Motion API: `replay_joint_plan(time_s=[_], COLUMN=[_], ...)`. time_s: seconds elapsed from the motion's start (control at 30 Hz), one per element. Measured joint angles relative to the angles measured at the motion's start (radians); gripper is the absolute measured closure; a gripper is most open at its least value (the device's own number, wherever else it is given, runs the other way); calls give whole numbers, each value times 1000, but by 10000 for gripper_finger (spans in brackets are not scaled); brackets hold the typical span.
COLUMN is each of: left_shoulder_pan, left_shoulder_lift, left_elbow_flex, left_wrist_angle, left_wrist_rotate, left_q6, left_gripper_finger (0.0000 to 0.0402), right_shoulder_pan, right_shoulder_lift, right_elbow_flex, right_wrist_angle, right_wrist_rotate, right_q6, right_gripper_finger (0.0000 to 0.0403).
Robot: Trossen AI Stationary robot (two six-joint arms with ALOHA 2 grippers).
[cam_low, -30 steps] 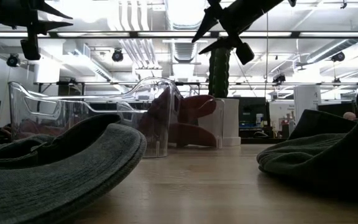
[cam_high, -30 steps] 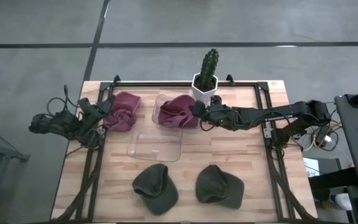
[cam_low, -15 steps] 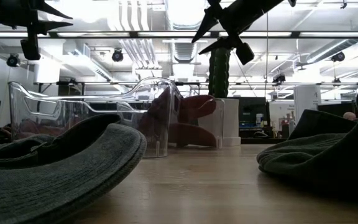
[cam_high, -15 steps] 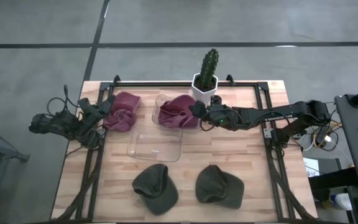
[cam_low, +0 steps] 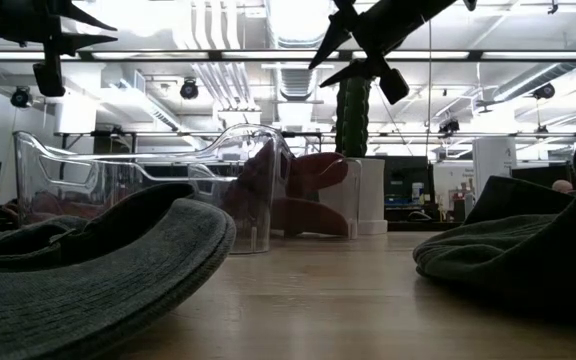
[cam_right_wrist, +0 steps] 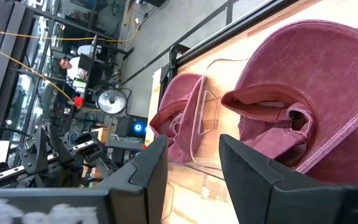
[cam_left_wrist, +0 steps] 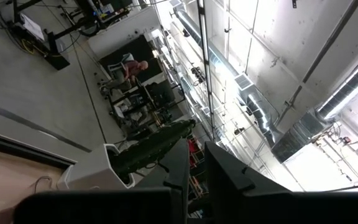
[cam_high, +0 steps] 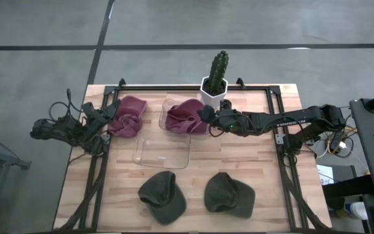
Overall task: Pick & Place hat
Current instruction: Put the right red cap into the top transparent bin
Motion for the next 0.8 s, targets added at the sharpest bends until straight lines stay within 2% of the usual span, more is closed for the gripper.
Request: replay_joint_plan(time_s=[0.8], left_shoulder_pan=[0], left_shoulder_lift=[0], left_elbow_flex=[0], left_wrist_angle=[0], left_wrist_rotate=[0], left_q6=[0], left_gripper_finger=[358], right_shoulder_pan=[0], right_shoulder_lift=[0], right_elbow_flex=[0], right_wrist_angle=[0], right_wrist_rotate=[0], right_q6=[0], right_gripper_finger=[262])
